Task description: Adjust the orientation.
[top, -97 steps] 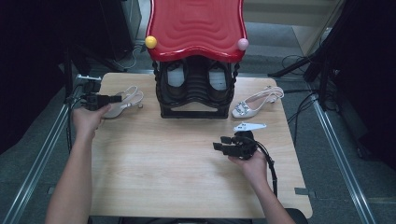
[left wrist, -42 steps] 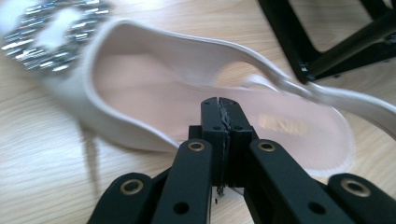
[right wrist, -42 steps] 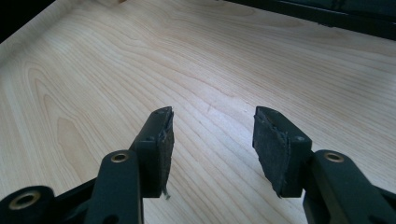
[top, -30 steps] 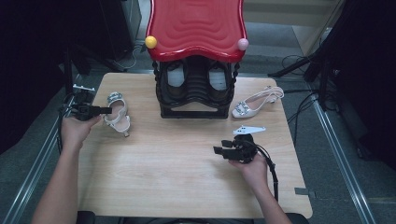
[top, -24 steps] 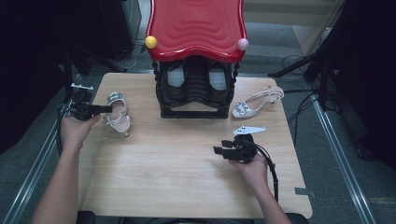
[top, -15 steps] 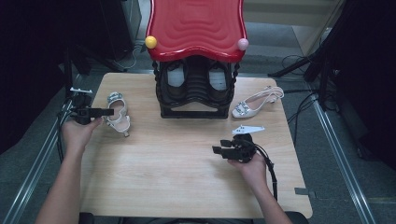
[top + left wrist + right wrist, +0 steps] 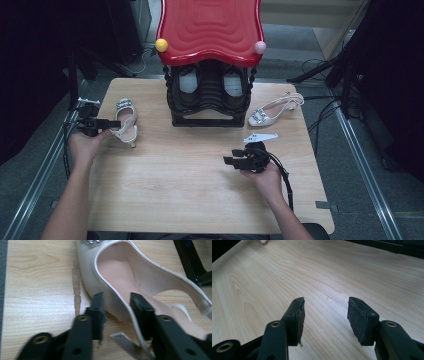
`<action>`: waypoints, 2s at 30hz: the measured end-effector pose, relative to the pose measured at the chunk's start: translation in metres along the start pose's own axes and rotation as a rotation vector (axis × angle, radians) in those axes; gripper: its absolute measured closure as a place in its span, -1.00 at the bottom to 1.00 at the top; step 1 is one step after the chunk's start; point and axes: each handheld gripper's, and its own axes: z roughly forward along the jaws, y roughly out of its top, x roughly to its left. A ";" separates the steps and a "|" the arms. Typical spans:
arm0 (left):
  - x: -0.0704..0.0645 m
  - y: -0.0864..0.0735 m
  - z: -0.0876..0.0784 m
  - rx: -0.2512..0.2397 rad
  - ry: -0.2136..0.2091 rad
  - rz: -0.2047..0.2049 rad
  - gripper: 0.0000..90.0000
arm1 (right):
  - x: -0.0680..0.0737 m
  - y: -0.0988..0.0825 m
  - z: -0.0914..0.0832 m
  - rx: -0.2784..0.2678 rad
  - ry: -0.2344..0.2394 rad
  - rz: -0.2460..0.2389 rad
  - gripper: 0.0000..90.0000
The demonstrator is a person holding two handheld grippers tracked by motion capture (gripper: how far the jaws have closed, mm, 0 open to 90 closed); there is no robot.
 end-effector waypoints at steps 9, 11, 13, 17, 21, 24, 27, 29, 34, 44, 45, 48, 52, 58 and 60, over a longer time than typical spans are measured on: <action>0.010 -0.004 -0.001 -0.019 -0.034 -0.072 0.92 | 0.000 0.000 0.002 0.009 -0.005 -0.007 0.09; 0.013 -0.003 0.000 -0.009 -0.060 -0.101 0.93 | 0.000 0.000 0.002 0.010 -0.006 -0.010 0.09; 0.016 -0.002 0.000 -0.013 -0.071 -0.120 0.94 | 0.000 0.000 0.002 0.010 -0.006 -0.007 0.09; 0.017 -0.001 -0.003 -0.036 -0.099 -0.133 0.94 | -0.001 -0.001 0.002 0.008 -0.008 -0.005 0.09; 0.009 -0.001 -0.012 -0.065 -0.110 -0.112 0.95 | -0.002 0.000 0.001 0.005 -0.008 -0.007 0.09; 0.002 -0.001 -0.019 -0.084 -0.131 -0.103 0.95 | -0.002 0.000 0.001 0.000 -0.006 -0.009 0.09; -0.001 -0.002 -0.024 -0.078 -0.179 -0.103 0.95 | -0.003 0.001 0.001 -0.005 -0.008 -0.005 0.09; -0.006 -0.005 -0.029 -0.079 -0.187 -0.099 0.95 | -0.002 0.002 0.000 -0.006 -0.005 -0.006 0.09; -0.019 -0.018 -0.041 -0.097 -0.230 -0.082 0.95 | -0.002 0.005 0.002 -0.010 0.001 -0.009 0.09; -0.046 -0.047 -0.054 -0.057 -0.279 -0.023 0.94 | 0.000 0.015 0.009 -0.023 0.035 -0.021 0.07; -0.049 -0.050 -0.055 -0.061 -0.287 -0.027 0.94 | 0.000 0.015 0.010 -0.024 0.035 -0.022 0.07; -0.058 -0.059 -0.057 -0.045 -0.303 -0.007 0.94 | -0.001 0.017 0.012 -0.023 0.039 -0.016 0.07; -0.067 -0.067 -0.060 -0.037 -0.326 0.006 0.94 | 0.000 0.019 0.012 -0.034 0.037 -0.024 0.06; -0.078 -0.076 -0.061 -0.021 -0.363 0.031 0.94 | -0.001 0.020 0.012 -0.031 0.024 -0.031 0.11; -0.083 -0.077 -0.059 -0.013 -0.383 0.042 0.94 | -0.001 0.020 0.012 -0.032 0.021 -0.035 0.11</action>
